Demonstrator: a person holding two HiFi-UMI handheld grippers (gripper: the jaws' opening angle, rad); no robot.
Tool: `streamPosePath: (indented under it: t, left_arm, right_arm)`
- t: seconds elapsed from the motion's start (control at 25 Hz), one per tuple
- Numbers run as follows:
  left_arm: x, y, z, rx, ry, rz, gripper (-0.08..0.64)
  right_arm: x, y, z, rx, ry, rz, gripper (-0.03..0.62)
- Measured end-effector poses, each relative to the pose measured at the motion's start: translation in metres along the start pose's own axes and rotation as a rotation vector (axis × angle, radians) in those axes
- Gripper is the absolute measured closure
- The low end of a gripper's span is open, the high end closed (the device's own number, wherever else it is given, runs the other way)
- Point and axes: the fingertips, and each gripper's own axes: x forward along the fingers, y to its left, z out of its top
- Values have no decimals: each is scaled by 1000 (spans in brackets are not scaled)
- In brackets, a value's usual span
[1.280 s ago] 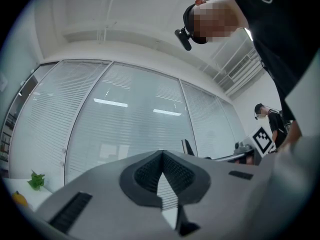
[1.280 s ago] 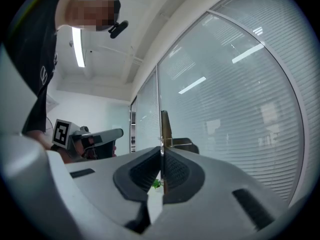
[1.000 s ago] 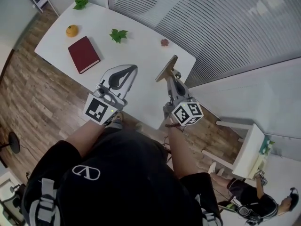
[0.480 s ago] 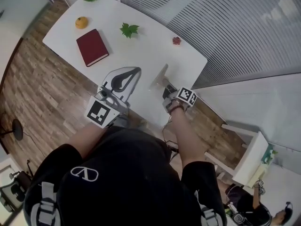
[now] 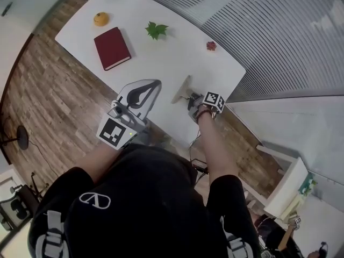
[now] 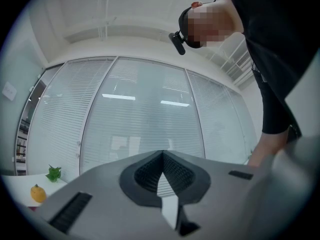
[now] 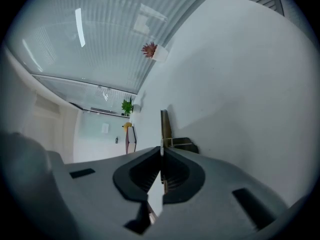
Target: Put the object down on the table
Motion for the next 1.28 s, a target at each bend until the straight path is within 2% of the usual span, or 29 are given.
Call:
streamPosePath:
  t: [0.28, 0.36, 0.52, 0.68, 0.8, 0.96, 1.12, 1.28]
  left_arm:
    - [-4, -1, -1, 1, 0, 4, 555]
    - [-3, -3, -2, -2, 1, 0, 555]
    - [-2, -5, -1, -6, -3, -9, 555]
    - [-1, -5, -1, -10, -5, -16, 555]
    - [2, -3, -2, -20, -5, -19, 555]
    - [8, -3, 0, -25, -13, -38, 555]
    - [18, -7, 7, -28, -32, -70, 555]
    - [27, -14, 16, -23, -59, -105, 555]
  right_arm:
    - [5, 2, 0, 50, 11, 3, 579]
    - [5, 8, -1, 69, 12, 31, 505]
    - [-2, 9, -2, 89, 12, 40, 437]
    - [-18, 4, 0, 91, -6, 14, 418]
    - [-43, 9, 11, 68, -57, 10, 419]
    - [-90, 62, 35, -90, -174, 56, 445]
    - [-139, 143, 48, -313, -303, 97, 469]
    - [-184, 215, 46, -550, -432, 94, 491]
